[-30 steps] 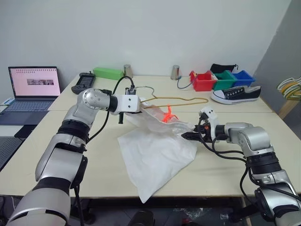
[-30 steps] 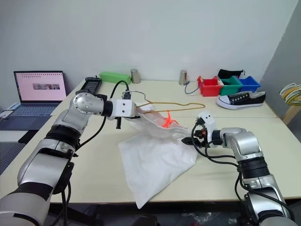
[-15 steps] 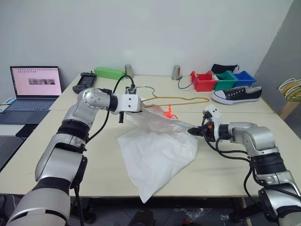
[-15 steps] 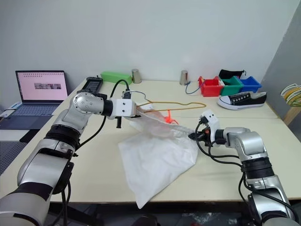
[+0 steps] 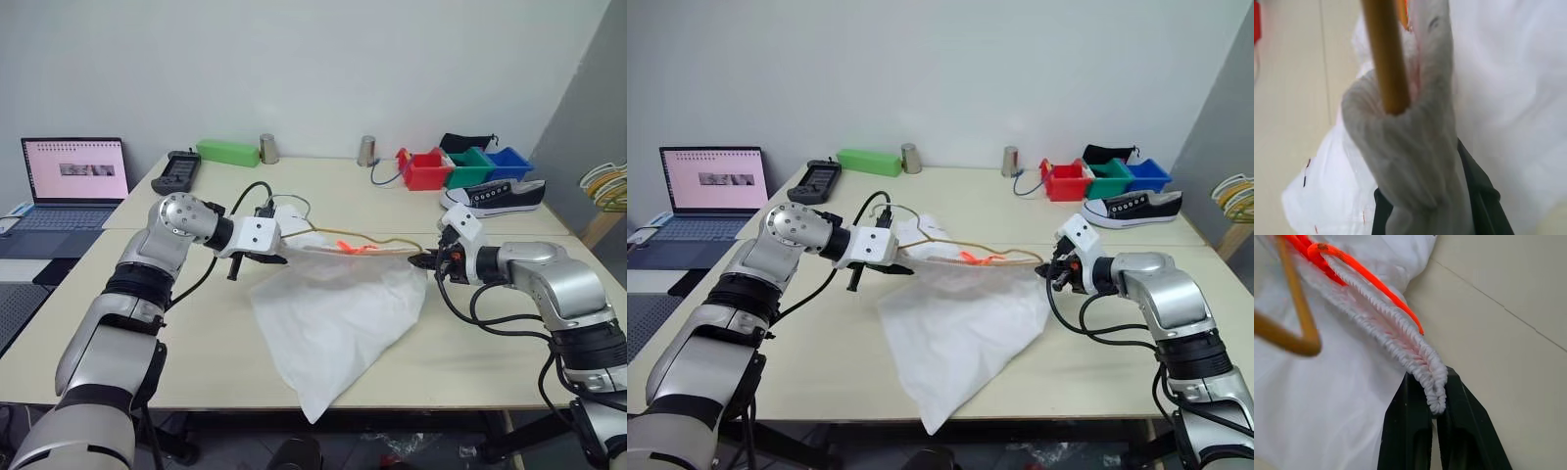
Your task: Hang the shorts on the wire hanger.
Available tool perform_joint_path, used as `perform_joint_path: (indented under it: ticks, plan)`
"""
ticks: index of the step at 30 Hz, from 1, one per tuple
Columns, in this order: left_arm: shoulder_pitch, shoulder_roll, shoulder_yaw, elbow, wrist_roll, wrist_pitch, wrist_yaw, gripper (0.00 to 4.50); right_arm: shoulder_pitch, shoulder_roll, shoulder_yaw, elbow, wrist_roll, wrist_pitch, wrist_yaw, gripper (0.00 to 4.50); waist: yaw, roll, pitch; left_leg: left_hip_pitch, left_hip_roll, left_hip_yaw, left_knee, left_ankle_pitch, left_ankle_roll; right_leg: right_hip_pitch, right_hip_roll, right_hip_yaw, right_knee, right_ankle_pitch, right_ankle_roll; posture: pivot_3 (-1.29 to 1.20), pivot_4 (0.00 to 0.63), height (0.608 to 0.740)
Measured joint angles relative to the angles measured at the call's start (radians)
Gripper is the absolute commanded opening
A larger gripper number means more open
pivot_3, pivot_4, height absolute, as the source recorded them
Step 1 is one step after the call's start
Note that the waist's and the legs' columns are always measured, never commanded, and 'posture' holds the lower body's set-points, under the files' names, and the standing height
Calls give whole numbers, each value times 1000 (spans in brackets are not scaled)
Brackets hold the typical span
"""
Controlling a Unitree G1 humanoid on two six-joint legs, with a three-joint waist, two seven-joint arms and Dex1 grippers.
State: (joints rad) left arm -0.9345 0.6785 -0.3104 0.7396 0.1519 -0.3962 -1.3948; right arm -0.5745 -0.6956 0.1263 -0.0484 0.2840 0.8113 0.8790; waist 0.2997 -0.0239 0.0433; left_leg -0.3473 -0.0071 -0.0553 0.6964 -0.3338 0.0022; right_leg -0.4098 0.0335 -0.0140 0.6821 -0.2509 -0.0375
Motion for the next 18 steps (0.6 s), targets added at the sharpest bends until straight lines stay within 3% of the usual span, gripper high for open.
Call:
perform_joint_path:
  ticks: [18]
  plan:
    - [-13, -14, -7, 11, 19, -3, 53, 41, 52, -73, 47, -114, -28, -36, 9, 45, 1, 0, 0, 0, 0, 0, 0, 0, 0, 0, 0, 0, -1, 0, 0, 349, 0, 740]
